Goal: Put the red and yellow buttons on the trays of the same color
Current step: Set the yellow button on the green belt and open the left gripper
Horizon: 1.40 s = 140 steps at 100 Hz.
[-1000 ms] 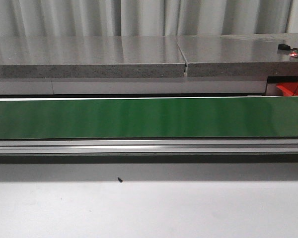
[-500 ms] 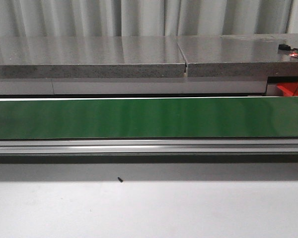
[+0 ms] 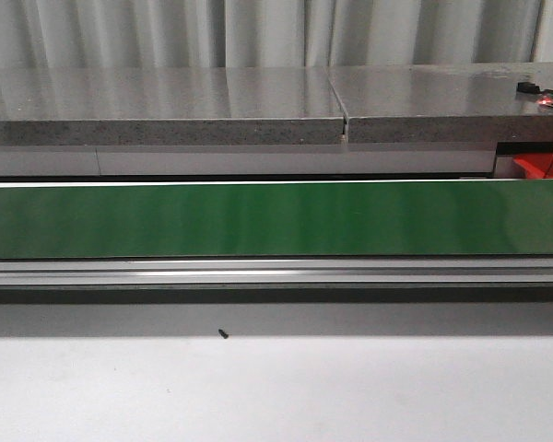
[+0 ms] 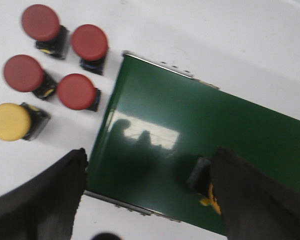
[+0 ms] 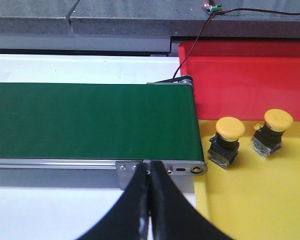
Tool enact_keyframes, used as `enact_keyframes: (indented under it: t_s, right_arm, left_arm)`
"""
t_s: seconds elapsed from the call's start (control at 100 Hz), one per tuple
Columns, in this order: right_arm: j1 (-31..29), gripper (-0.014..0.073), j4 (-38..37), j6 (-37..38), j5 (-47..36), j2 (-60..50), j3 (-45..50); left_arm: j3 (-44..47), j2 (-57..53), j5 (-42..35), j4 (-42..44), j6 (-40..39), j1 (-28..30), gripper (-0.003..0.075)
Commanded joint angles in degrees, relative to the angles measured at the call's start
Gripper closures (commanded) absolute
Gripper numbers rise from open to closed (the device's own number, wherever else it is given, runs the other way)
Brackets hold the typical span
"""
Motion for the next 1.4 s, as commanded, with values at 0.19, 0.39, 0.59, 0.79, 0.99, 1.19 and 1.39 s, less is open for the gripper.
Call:
enact_keyframes:
  t_s: [0.19, 0.39, 0.59, 0.79, 0.99, 1.19, 1.39]
  right_arm:
    - [-0.1, 0.066, -0.1, 0.1, -4.5, 0.4, -1.4]
    - [-0.1, 0.066, -0.1, 0.1, -4.5, 0.4, -1.4]
    - [-0.1, 0.066, -0.1, 0.1, -4.5, 0.4, -1.4]
    - [-0.1, 0.066, -0.1, 0.1, -4.5, 0.4, -1.4]
    - [-0.1, 0.066, -0.1, 0.1, -4.5, 0.4, -1.4]
    - [-0.1, 0.066, -0.1, 0.1, -4.5, 0.4, -1.4]
    - [-0.1, 0.066, -0.1, 0.1, -4.5, 0.4, -1.4]
  left_arm:
    - [-1.8, -0.7, 0.5, 4.1, 0.2, 9.2, 0.0217]
    - [-1.8, 5.0, 0.0, 4.2, 0.7, 11.1, 0.0217]
    - [-1.8, 11.1, -1.6, 4.4, 4.5, 11.1, 0.0217]
    - [-1.9, 13.9, -6.0, 4.7, 5.0, 11.1, 0.0218]
    - [-1.9, 15.2, -7.5, 6.7, 5.0, 11.1, 0.0217]
    - [-2.2, 17.6, -8.6, 6.7, 5.1, 11.1, 0.0217]
    - [-2.3, 18.6, -10.4, 6.0, 5.1, 11.1, 0.0242]
